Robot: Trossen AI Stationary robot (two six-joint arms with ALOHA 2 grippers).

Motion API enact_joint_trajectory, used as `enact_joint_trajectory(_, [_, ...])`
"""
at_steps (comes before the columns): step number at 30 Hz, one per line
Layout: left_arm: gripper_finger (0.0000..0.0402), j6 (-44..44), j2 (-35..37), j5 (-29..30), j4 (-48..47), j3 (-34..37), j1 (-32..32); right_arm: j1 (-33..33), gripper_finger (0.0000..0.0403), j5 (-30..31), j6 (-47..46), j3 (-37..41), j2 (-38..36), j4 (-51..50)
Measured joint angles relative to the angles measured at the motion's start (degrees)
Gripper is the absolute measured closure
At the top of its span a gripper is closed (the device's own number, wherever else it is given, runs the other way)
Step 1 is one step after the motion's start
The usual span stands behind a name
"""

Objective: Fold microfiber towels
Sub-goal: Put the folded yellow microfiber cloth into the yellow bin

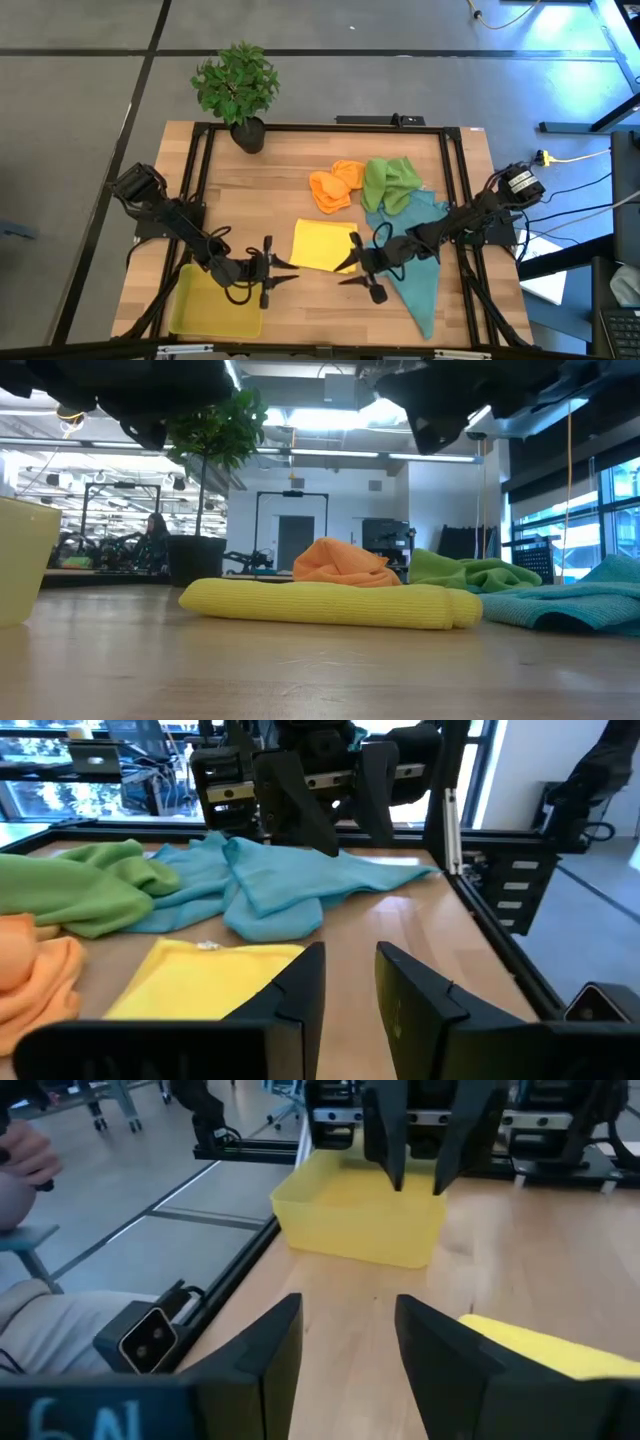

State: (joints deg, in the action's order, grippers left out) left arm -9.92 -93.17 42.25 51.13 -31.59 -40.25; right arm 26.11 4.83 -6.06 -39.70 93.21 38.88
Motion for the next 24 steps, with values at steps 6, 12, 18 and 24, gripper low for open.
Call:
enact_joint_trajectory(6, [0.0319, -1.63, -0.01, -2.4, 0.0, 0.0, 0.11, 0.41, 0.024, 0.03, -0.24, 0.0, 0.0, -0.09])
enact_joint_trajectory(12, [0.0319, -1.52, -0.96, -4.75, -0.02, -1.31, 0.24, 0.79, 0.024, 0.29, -2.32, 0.0, 0.0, 0.47])
enact_joint_trajectory(18, [0.0319, -0.85, -0.98, -7.39, -1.19, -1.66, 1.5, 0.75, 0.024, 1.5, -1.17, 0.0, 0.0, 0.7])
enact_joint_trajectory(24, [0.0319, -1.43, -0.98, -8.76, -1.77, -1.66, 2.93, 0.81, 0.024, 1.58, -1.48, 0.0, 0.0, 0.49])
